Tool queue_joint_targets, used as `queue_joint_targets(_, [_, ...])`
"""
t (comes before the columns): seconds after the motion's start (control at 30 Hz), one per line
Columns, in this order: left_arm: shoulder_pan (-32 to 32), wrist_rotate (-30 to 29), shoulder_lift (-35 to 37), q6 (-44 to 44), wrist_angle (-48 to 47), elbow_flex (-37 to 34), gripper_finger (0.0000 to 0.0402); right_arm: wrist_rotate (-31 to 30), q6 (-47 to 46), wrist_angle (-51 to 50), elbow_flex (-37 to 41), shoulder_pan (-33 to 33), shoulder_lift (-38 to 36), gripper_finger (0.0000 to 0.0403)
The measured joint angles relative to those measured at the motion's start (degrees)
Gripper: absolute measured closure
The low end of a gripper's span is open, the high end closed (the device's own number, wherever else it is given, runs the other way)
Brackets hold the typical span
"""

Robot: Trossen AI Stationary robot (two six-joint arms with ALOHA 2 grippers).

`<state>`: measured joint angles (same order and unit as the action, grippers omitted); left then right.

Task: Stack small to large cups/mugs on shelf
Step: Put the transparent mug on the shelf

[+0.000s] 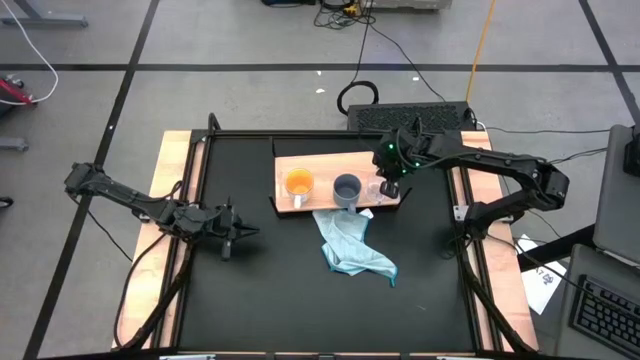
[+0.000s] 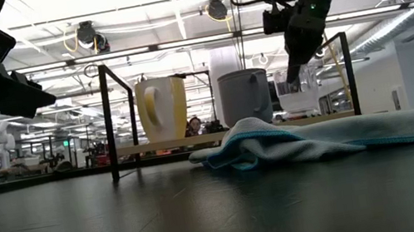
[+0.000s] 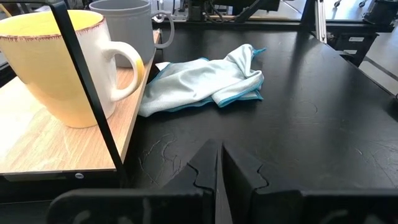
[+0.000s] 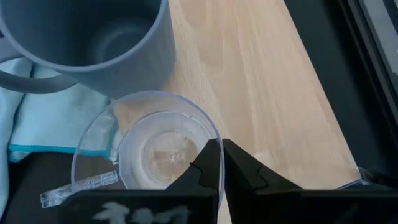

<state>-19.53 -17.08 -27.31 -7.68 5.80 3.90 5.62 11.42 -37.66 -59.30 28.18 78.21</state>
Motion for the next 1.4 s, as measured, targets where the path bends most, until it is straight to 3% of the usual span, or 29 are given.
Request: queue_joint_targets(1.4, [0.0, 0.0, 0.0, -0.1, -0.5, 0.0, 0.0376, 0.4, 0.8, -2.2, 0.3, -1.0, 1.1, 0.0403])
